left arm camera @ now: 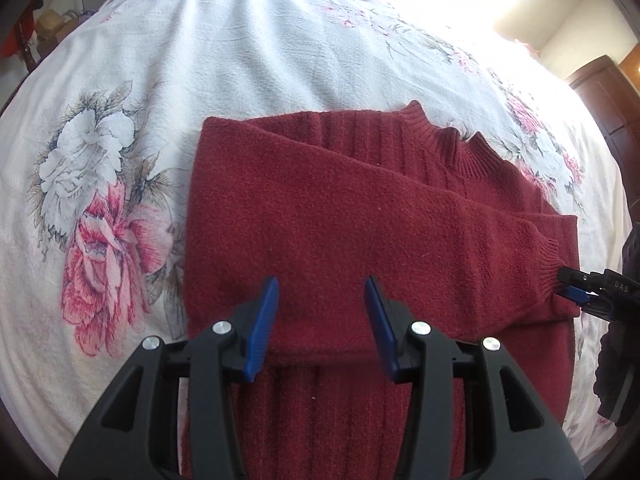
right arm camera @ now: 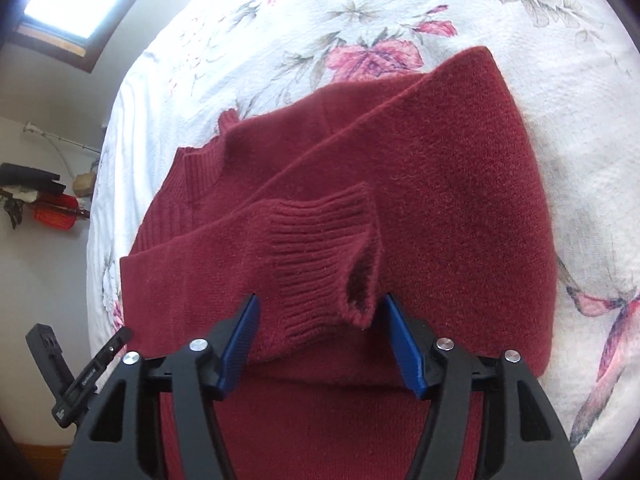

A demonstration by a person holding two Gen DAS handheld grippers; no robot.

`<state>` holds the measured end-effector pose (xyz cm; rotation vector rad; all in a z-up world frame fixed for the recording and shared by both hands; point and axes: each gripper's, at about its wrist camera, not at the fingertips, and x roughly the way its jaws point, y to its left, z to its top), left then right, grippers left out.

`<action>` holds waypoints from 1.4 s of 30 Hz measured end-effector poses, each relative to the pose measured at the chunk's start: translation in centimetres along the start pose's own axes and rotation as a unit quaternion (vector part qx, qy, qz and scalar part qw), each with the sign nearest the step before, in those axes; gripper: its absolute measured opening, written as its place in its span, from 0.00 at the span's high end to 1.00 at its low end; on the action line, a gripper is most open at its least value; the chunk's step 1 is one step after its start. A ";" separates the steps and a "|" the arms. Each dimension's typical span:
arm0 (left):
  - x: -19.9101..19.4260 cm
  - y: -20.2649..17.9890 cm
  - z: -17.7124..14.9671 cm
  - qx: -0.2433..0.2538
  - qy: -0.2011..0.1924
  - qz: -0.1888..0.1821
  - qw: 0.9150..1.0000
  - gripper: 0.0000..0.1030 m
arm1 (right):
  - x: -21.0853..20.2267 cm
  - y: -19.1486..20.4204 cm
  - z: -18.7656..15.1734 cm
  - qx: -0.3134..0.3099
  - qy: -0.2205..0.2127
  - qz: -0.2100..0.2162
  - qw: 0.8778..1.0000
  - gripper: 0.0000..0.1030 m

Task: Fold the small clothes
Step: 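Open the right gripper and move both tools to the sweater hem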

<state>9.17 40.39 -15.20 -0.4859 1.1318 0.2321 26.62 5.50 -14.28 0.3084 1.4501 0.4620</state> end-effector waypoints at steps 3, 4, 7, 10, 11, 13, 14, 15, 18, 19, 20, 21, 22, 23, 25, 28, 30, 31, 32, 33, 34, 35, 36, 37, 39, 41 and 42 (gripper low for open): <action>0.8 -0.8 0.1 0.000 0.008 -0.005 1.000 0.56 | 0.2 -0.9 0.5 0.007 0.002 -0.005 1.000 0.75; 1.1 -1.0 0.1 0.001 0.011 -0.006 1.000 0.56 | -0.1 -0.9 0.5 0.004 -0.001 -0.007 1.000 0.87; 1.8 -1.4 -0.1 0.005 0.018 -0.004 1.000 0.56 | -2.1 -0.6 0.1 -0.016 -0.028 0.005 0.999 0.88; 2.6 -1.2 -0.4 0.004 0.029 -0.002 1.000 0.56 | -3.1 -0.3 -0.4 -0.037 -0.038 -0.006 0.999 0.88; 2.8 -1.0 -0.4 0.002 0.031 -0.002 1.000 0.56 | -2.8 -0.3 -0.5 -0.039 -0.033 -0.013 0.999 0.88; 3.1 -0.9 -0.5 0.001 0.034 -0.002 0.999 0.56 | -1.8 -0.9 -0.7 -0.031 -0.019 -0.024 0.999 0.88; 3.2 -0.9 -0.6 0.002 0.034 -0.001 0.999 0.56 | -1.2 -1.4 -0.9 -0.022 -0.011 -0.025 0.999 0.87; 3.3 -0.9 -0.6 0.004 0.034 0.001 0.999 0.56 | -0.7 -1.9 -1.0 -0.016 -0.007 -0.030 0.999 0.86; 3.8 -1.0 -0.4 0.004 0.035 0.001 0.999 0.55 | 0.1 -3.0 -1.3 0.000 -0.012 -0.017 1.000 0.86; 3.9 -1.0 -0.4 0.003 0.034 0.000 0.999 0.55 | 0.2 -3.1 -1.3 0.001 -0.015 -0.014 1.000 0.86; 4.0 -0.9 -0.5 0.003 0.033 -0.001 0.999 0.55 | 0.3 -3.0 -1.4 -0.005 -0.018 -0.015 1.000 0.86; 4.0 -0.9 -0.5 0.002 0.032 -0.002 0.999 0.55 | 0.4 -3.0 -1.5 -0.011 -0.021 -0.017 1.000 0.86; 3.9 -0.9 -0.6 0.001 0.031 -0.002 1.000 0.54 | 0.4 -2.9 -1.6 -0.014 -0.022 -0.019 0.999 0.86; 3.7 -0.8 -0.7 0.001 0.031 -0.001 1.000 0.54 | 0.3 -2.8 -1.6 -0.016 -0.022 -0.020 0.999 0.86; 3.1 -0.8 -0.9 -0.004 0.032 0.001 0.999 0.55 | -0.5 -2.5 -1.6 -0.012 -0.024 -0.014 1.000 0.82; 1.2 -0.9 -1.7 -0.001 0.028 0.001 1.000 0.54 | -2.7 -2.0 -2.6 -0.024 -0.045 -0.008 0.999 0.67; -0.4 -1.0 -2.9 0.013 0.024 0.006 1.000 0.53 | -4.2 -1.7 -4.0 -0.037 -0.048 -0.004 0.998 0.66; -1.2 -0.9 -3.7 0.018 0.024 0.006 1.000 0.52 | -4.8 -1.7 -4.8 -0.041 -0.046 -0.002 0.998 0.66; -2.0 -0.8 -4.5 0.022 0.025 0.007 0.999 0.51 | -5.4 -1.7 -5.8 -0.045 -0.045 -0.001 0.998 0.65; -2.7 -0.6 -5.5 0.023 0.027 0.009 0.999 0.51 | -5.9 -1.8 -6.9 -0.048 -0.042 0.000 0.998 0.64; -3.4 -0.3 -6.5 0.021 0.032 0.009 0.999 0.51 | -6.4 -2.0 -8.0 -0.051 -0.039 0.000 0.998 0.62; -4.1 0.1 -7.6 0.018 0.037 0.008 0.999 0.51 | -6.9 -2.2 -9.2 -0.055 -0.036 -0.003 0.998 0.61; -4.8 0.4 -8.8 0.013 0.043 0.009 0.999 0.50 | -7.3 -2.4 -10.4 -0.059 -0.033 -0.007 0.998 0.60; -5.5 0.9 -10.2 0.010 0.050 0.011 0.999 0.50 | -7.7 -2.6 -11.6 -0.062 -0.028 -0.011 0.998 0.59; -6.9 2.0 -12.6 0.007 0.061 0.026 0.998 0.49 | -8.6 -3.1 -13.9 -0.064 -0.020 -0.016 0.998 0.57; -8.3 3.3 -15.1 0.002 0.069 0.043 0.997 0.48 | -9.4 -3.7 -16.3 -0.070 -0.012 -0.026 0.997 0.54; -8.9 3.9 -16.2 -0.003 0.076 0.048 0.996 0.47 | -9.9 -4.0 -17.5 -0.072 -0.008 -0.033 0.997 0.53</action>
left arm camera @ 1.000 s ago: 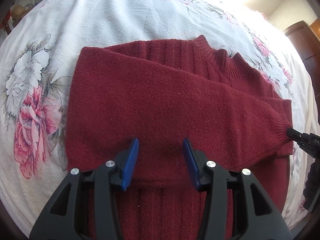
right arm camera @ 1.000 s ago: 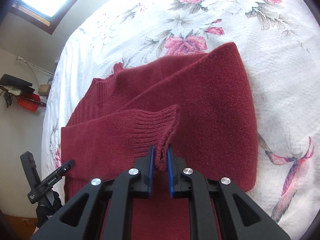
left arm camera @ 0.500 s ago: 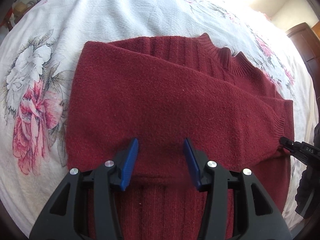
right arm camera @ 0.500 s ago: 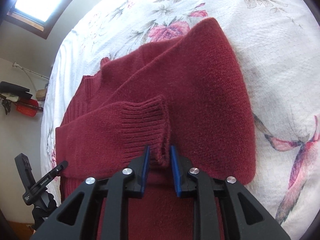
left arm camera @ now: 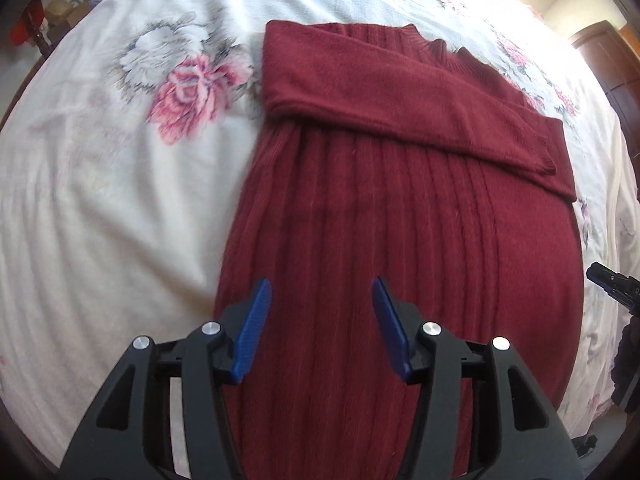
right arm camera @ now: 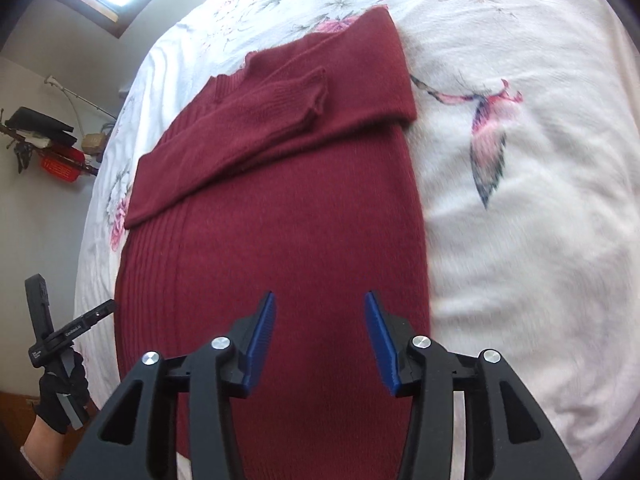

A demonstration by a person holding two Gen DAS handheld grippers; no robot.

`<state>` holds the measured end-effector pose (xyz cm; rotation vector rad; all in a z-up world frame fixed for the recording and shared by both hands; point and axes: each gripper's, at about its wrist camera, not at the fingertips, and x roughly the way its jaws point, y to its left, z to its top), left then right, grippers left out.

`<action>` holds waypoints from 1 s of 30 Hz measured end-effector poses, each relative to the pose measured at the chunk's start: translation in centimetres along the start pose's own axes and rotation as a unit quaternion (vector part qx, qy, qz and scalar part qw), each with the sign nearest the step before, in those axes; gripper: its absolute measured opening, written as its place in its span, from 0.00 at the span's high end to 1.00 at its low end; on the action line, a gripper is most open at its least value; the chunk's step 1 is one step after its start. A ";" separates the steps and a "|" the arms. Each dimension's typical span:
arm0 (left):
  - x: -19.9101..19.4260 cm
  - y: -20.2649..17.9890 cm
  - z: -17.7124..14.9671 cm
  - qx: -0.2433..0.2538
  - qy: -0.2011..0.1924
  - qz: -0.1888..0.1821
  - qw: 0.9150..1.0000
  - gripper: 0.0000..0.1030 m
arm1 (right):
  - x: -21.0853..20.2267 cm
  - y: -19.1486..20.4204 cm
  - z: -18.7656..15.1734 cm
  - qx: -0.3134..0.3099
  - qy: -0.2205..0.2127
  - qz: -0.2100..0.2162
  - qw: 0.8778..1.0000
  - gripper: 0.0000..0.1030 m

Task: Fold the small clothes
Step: 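Open the right gripper and move both tools to the sweater hem, then grasp the hem with the left gripper while the right gripper grasps the hem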

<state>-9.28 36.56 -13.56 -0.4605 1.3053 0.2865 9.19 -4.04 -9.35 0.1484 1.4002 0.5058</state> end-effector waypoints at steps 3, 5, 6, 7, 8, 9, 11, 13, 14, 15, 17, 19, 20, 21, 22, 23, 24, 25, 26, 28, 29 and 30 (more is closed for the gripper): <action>-0.9 1.9 -3.6 -0.017 0.024 0.009 1.000 0.47 | -1.2 -0.7 -3.6 0.006 0.017 -0.003 1.000 0.52; -1.3 2.9 -5.6 -0.024 0.036 0.016 0.999 0.47 | -1.9 -1.2 -5.8 0.012 0.031 -0.004 0.999 0.51; -1.5 3.3 -6.6 -0.028 0.042 0.020 0.999 0.47 | -2.2 -1.5 -6.9 0.013 0.038 -0.010 0.999 0.51; -1.8 3.7 -7.4 -0.033 0.046 0.023 0.998 0.47 | -2.3 -1.7 -7.8 0.014 0.044 -0.015 0.999 0.50; -1.9 4.2 -8.3 -0.038 0.051 0.024 0.998 0.47 | -2.5 -2.0 -8.8 0.017 0.051 -0.016 0.998 0.50; -2.0 4.6 -9.1 -0.045 0.055 0.023 0.997 0.47 | -2.6 -2.3 -9.7 0.021 0.058 -0.014 0.998 0.49; -2.1 5.4 -10.4 -0.052 0.062 0.027 0.996 0.47 | -2.6 -3.0 -11.5 0.028 0.071 -0.017 0.997 0.48; -1.9 6.0 -11.6 -0.061 0.071 0.023 0.995 0.47 | -2.4 -3.6 -12.9 0.036 0.086 -0.017 0.995 0.48; -1.8 6.2 -12.1 -0.064 0.073 0.019 0.995 0.47 | -2.3 -3.8 -13.6 0.039 0.091 -0.016 0.995 0.48; -1.6 6.4 -12.5 -0.066 0.076 0.018 0.995 0.47 | -2.2 -3.9 -14.2 0.040 0.095 -0.014 0.995 0.48; -1.2 6.5 -13.2 -0.070 0.086 0.011 0.994 0.47 | -1.7 -4.1 -15.1 0.042 0.102 -0.012 0.994 0.48; -0.6 6.8 -13.9 -0.075 0.094 0.004 0.993 0.47 | -1.2 -4.3 -15.8 0.044 0.109 -0.007 0.993 0.48; -0.4 6.8 -14.2 -0.077 0.098 0.001 0.992 0.47 | -1.0 -4.3 -16.1 0.044 0.111 -0.004 0.993 0.48; -0.2 6.9 -14.5 -0.079 0.101 -0.003 0.992 0.47 | -0.7 -4.3 -16.3 0.042 0.114 0.000 0.993 0.48; 0.0 7.1 -14.8 -0.083 0.104 -0.003 0.991 0.47 | -0.5 -4.1 -16.4 0.040 0.116 0.001 0.992 0.48; 0.3 7.2 -15.2 -0.086 0.105 -0.005 0.991 0.47 | -0.3 -4.0 -16.5 0.036 0.117 0.002 0.992 0.48; 0.5 7.5 -15.8 -0.090 0.105 -0.009 0.990 0.47 | -0.1 -3.9 -16.6 0.034 0.117 0.007 0.992 0.48; 0.9 7.8 -16.1 -0.095 0.106 -0.011 0.990 0.47 | 0.1 -3.8 -16.6 0.034 0.118 0.010 0.992 0.48; 1.1 7.9 -16.2 -0.099 0.105 -0.013 0.989 0.47 | 0.3 -3.7 -16.7 0.034 0.120 0.012 0.992 0.48; 1.8 7.9 -16.4 -0.105 0.104 -0.018 0.989 0.44 | 0.7 -3.5 -16.6 0.036 0.120 0.024 0.992 0.47; 1.9 8.0 -16.5 -0.107 0.103 -0.021 0.989 0.44 | 0.7 -3.4 -16.6 0.036 0.121 0.031 0.992 0.47; 2.0 8.0 -16.9 -0.108 0.102 -0.023 0.989 0.44 | 0.9 -3.3 -16.5 0.032 0.122 0.035 0.991 0.47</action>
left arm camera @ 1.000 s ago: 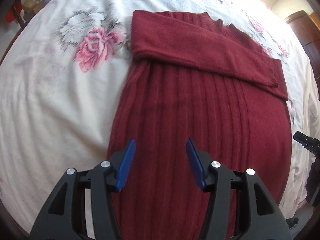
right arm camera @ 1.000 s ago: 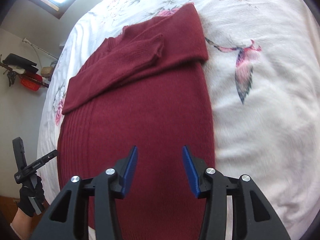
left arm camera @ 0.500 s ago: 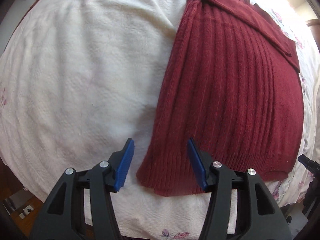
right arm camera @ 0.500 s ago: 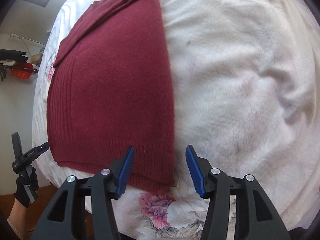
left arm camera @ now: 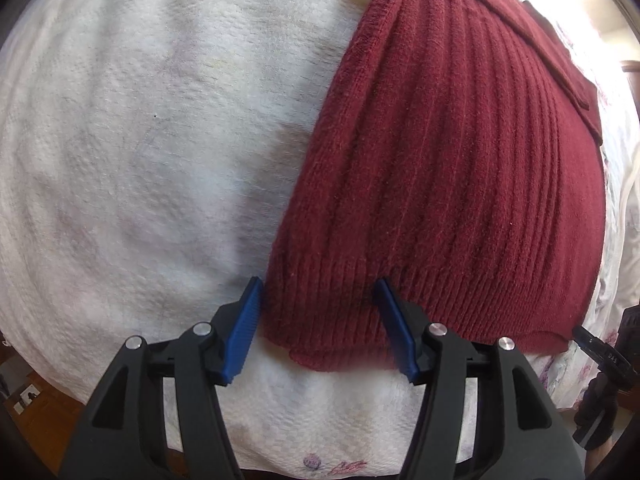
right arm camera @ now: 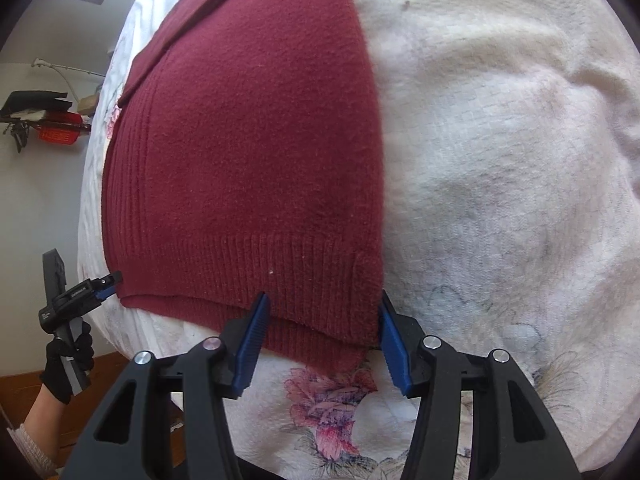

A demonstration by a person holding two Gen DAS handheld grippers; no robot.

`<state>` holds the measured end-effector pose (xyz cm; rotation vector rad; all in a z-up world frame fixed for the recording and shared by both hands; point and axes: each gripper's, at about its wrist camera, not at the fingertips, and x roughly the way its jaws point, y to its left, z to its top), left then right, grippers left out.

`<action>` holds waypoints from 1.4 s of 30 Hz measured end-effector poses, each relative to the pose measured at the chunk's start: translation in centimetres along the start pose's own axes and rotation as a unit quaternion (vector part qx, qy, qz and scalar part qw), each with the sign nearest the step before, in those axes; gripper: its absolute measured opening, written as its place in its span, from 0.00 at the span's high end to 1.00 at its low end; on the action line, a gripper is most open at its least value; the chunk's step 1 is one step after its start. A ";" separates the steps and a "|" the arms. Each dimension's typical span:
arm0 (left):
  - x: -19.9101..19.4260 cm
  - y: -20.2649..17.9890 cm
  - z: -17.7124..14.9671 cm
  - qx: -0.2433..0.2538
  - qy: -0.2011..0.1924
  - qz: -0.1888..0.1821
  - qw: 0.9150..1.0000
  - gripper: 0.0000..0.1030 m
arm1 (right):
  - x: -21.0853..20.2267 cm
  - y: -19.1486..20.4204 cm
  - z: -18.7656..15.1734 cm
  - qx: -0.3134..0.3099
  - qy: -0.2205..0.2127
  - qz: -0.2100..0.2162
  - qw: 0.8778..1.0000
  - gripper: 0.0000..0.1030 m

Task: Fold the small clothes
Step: 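Grasp the hem with the left gripper while the right gripper grasps the hem, then lift the hem with both grippers, fold it toward the collar, release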

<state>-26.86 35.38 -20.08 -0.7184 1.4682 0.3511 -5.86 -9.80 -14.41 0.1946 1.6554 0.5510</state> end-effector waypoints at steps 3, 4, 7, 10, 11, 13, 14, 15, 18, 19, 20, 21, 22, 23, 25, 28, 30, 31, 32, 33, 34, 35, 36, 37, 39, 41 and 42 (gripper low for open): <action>0.0 0.1 -0.3 -0.001 0.003 -0.016 1.000 0.44 | 0.4 0.6 -0.1 -0.009 0.002 0.007 1.000 0.47; -0.1 -0.3 -0.4 0.001 0.006 -0.022 1.000 0.44 | 0.4 0.8 0.0 -0.009 0.002 0.011 1.000 0.47; 0.5 -1.4 -0.6 0.007 0.017 -0.025 1.000 0.44 | 0.9 1.0 0.2 -0.008 0.003 0.013 1.000 0.47; 0.9 -1.9 -0.9 0.000 0.021 -0.026 0.999 0.44 | 1.3 0.9 0.4 0.003 0.004 0.023 1.000 0.47; 1.0 -1.9 -0.8 -0.003 0.023 -0.026 0.999 0.44 | 1.3 0.9 0.5 0.005 0.004 0.026 1.000 0.48; 1.1 -2.1 -0.8 -0.004 0.025 -0.025 0.999 0.47 | 1.3 1.1 0.5 0.002 0.003 0.028 1.000 0.50; 1.2 -2.3 -0.4 -0.002 0.027 -0.023 0.999 0.49 | 1.3 1.0 0.6 0.001 0.003 0.028 1.000 0.51; 1.1 -2.3 -0.4 0.000 0.028 -0.019 0.999 0.51 | 1.3 1.0 0.6 0.002 0.004 0.029 1.000 0.51; 1.3 -2.9 -0.1 0.004 0.029 -0.011 1.000 0.59 | 1.4 0.7 0.7 0.005 0.003 0.028 1.000 0.55; 1.2 -3.1 0.1 0.002 0.029 -0.013 0.999 0.66 | 1.3 0.4 0.7 0.006 0.004 0.025 1.000 0.59; 1.1 -3.2 0.2 -0.002 0.029 -0.018 0.999 0.72 | 1.2 0.3 0.7 0.005 0.004 0.024 1.000 0.65; 1.0 -3.3 0.4 -0.005 0.031 -0.028 0.999 0.85 | 1.1 0.1 0.7 0.005 0.004 0.024 1.000 0.71; 0.9 -3.5 0.4 -0.008 0.032 -0.033 0.999 0.89 | 1.0 0.1 0.7 0.006 0.004 0.026 1.000 0.79; 0.7 -3.7 0.5 -0.007 0.030 -0.034 0.999 0.90 | 0.9 0.0 0.7 0.008 0.003 0.029 1.000 0.84; 0.2 -4.2 0.4 -0.002 0.026 -0.043 0.999 0.91 | 0.6 -0.3 0.7 0.011 0.003 0.038 0.999 0.90; -1.3 -5.1 0.6 -0.003 0.017 -0.069 0.997 0.92 | -0.3 -0.1 0.9 0.010 -0.001 0.052 0.999 0.93; -2.5 -5.6 0.9 -0.001 0.005 -0.083 0.997 0.92 | -1.3 0.1 1.1 0.010 -0.007 0.069 0.998 0.93; -3.0 -5.8 1.1 0.000 -0.002 -0.092 0.996 0.92 | -1.7 0.2 1.3 0.011 -0.011 0.079 0.997 0.93; -3.6 -6.1 1.3 -0.001 -0.008 -0.100 0.995 0.92 | -2.3 0.2 1.6 0.013 -0.016 0.089 0.996 0.93; -4.2 -6.3 1.7 -0.001 -0.015 -0.108 0.994 0.92 | -2.8 0.3 1.8 0.015 -0.021 0.099 0.995 0.93; -4.8 -6.7 2.0 0.000 -0.022 -0.115 0.993 0.92 | -3.4 0.5 2.1 0.017 -0.027 0.110 0.993 0.93; -5.3 -7.1 2.4 0.002 -0.030 -0.120 0.992 0.92 | -3.8 0.7 2.6 0.018 -0.033 0.118 0.992 0.93; -5.8 -7.1 2.6 0.005 -0.037 -0.123 0.992 0.92 | -4.3 0.8 3.0 0.019 -0.039 0.126 0.991 0.93; -6.3 -7.2 3.4 0.008 -0.045 -0.124 0.991 0.92 | -4.7 0.8 3.5 0.021 -0.045 0.133 0.990 0.93; -7.0 -7.7 4.4 0.011 -0.059 -0.128 0.990 0.92 | -5.5 0.8 4.5 0.026 -0.058 0.150 0.987 0.93; -7.4 -7.9 5.7 0.011 -0.073 -0.133 0.988 0.92 | -6.2 0.7 5.8 0.029 -0.070 0.161 0.984 0.93; -7.4 -8.1 6.6 0.012 -0.079 -0.135 0.988 0.92 | -6.4 0.6 6.5 0.028 -0.075 0.163 0.983 0.93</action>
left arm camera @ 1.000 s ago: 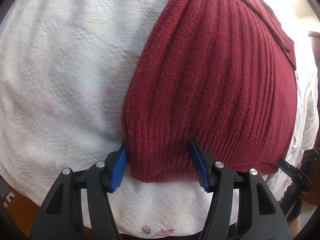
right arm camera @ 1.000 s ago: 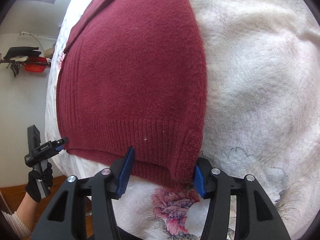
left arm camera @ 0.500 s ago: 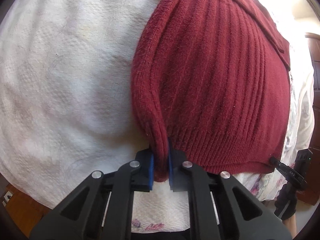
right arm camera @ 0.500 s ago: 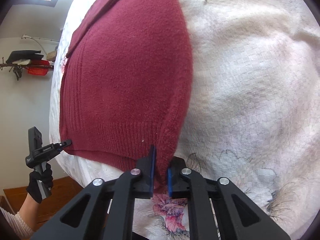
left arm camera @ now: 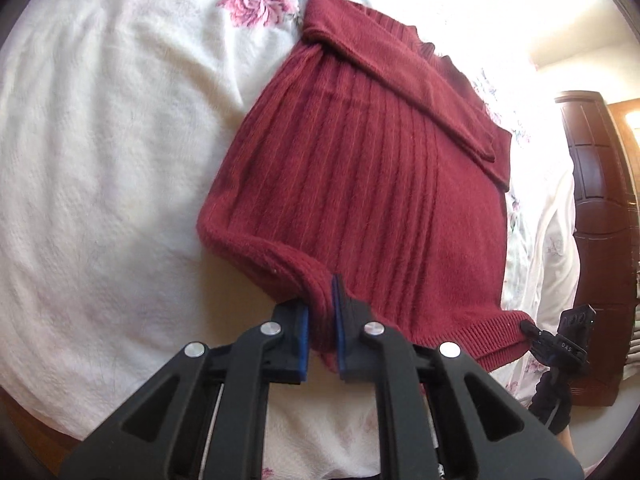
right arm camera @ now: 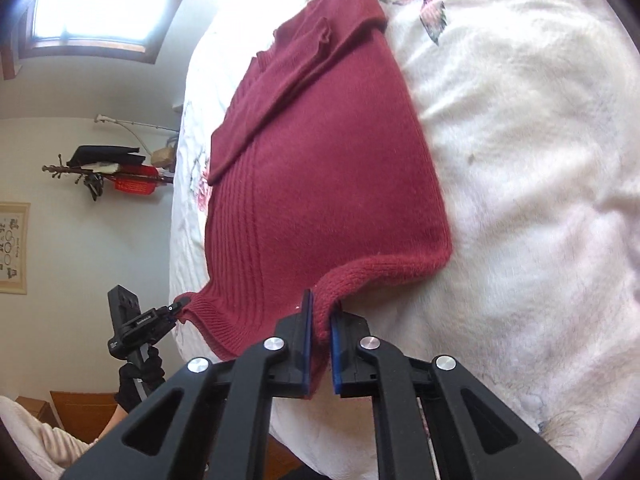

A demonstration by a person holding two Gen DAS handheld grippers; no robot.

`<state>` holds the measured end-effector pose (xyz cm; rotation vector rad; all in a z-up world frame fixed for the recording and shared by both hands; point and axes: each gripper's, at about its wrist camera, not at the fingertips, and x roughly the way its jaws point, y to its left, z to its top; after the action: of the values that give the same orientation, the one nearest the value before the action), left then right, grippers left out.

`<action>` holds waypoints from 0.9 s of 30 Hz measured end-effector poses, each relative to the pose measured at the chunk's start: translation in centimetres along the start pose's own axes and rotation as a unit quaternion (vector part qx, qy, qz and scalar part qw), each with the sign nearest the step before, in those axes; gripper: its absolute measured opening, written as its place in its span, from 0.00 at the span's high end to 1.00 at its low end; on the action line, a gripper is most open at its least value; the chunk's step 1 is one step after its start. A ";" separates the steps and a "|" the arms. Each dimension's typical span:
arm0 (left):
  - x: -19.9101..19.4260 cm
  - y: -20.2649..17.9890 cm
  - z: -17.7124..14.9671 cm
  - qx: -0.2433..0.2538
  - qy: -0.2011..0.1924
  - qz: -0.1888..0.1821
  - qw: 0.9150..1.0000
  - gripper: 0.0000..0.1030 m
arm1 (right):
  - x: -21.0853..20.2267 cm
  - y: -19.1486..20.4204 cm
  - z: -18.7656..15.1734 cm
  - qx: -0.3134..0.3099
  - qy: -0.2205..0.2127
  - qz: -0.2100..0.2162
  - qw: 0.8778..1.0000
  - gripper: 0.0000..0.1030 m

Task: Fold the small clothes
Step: 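Lift the hem with both grippers, fold it toward the collar, release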

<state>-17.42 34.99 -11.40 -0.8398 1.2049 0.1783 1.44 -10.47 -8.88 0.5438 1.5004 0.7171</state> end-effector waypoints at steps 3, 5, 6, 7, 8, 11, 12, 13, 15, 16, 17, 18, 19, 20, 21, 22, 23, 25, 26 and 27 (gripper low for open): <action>0.1 -0.5 2.4 0.004 -0.020 -0.003 1.000 0.92 | -0.2 -0.1 2.3 0.001 -0.013 0.007 1.000 0.93; 0.2 -0.1 3.7 0.006 -0.030 -0.002 1.000 0.92 | -0.1 0.0 3.8 0.003 -0.021 0.011 1.000 0.93; 0.5 0.0 4.4 0.003 -0.035 -0.004 0.999 0.92 | 0.1 0.2 4.5 0.002 -0.024 0.012 1.000 0.93; 0.7 0.1 5.1 0.001 -0.040 -0.005 0.999 0.92 | 0.2 0.1 5.3 0.002 -0.027 0.015 1.000 0.93; 1.0 0.1 5.8 0.000 -0.044 -0.004 0.999 0.92 | 0.4 0.2 6.1 0.001 -0.030 0.013 0.999 0.93; 2.0 0.3 8.1 -0.005 -0.058 -0.005 0.998 0.92 | 1.1 -0.2 8.6 0.009 -0.036 0.018 0.999 0.93; 2.4 0.3 8.8 -0.005 -0.060 -0.005 0.998 0.92 | 1.5 -0.3 9.4 0.014 -0.037 0.019 0.999 0.93; 2.8 0.2 9.6 -0.003 -0.062 -0.004 0.998 0.92 | 1.9 -0.5 10.2 0.017 -0.037 0.021 0.999 0.93; 3.6 -0.1 10.9 0.004 -0.064 0.001 0.998 0.92 | 2.9 -1.0 11.4 0.023 -0.033 0.014 0.999 0.93; 4.0 -0.2 11.4 0.007 -0.064 0.002 0.998 0.92 | 3.3 -1.2 11.9 0.025 -0.029 0.013 0.999 0.93; 4.5 -0.2 11.9 0.008 -0.062 0.004 0.998 0.92 | 3.7 -1.4 12.4 0.028 -0.027 0.007 0.999 0.93; 4.9 -0.1 12.2 0.008 -0.060 0.006 0.998 0.92 | 4.2 -1.7 12.8 0.032 -0.024 0.002 0.999 0.93; 5.4 0.0 12.4 0.006 -0.057 0.009 0.998 0.92 | 4.5 -2.1 13.1 0.035 -0.021 0.000 0.999 0.93; 5.9 0.1 12.7 0.004 -0.054 0.010 0.998 0.92 | 4.8 -2.4 13.4 0.038 -0.018 -0.005 0.999 0.93; 6.2 0.2 12.8 0.002 -0.052 0.011 0.999 0.92 | 5.2 -2.6 13.7 0.042 -0.014 -0.010 0.999 0.93; 6.5 0.4 12.9 0.000 -0.050 0.012 0.999 0.92 | 5.3 -2.9 13.8 0.044 -0.010 -0.012 0.999 0.92; 6.7 0.5 12.9 -0.003 -0.048 0.011 0.999 0.92 | 5.6 -3.2 13.9 0.048 -0.009 -0.015 0.999 0.92; 7.2 0.9 13.0 -0.007 -0.043 0.011 0.999 0.90 | 6.0 -3.7 14.2 0.057 -0.005 -0.016 0.998 0.91; 7.3 1.0 13.0 -0.009 -0.041 0.010 0.999 0.89 | 6.1 -3.9 14.3 0.060 -0.004 -0.015 0.998 0.91; 7.5 1.2 13.1 -0.011 -0.039 0.008 0.999 0.88 | 6.1 -4.0 14.3 0.062 -0.003 -0.015 0.998 0.90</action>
<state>-5.44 42.15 -17.13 -0.8359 1.1379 0.2354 15.57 -7.24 -15.70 0.6155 1.5521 0.6010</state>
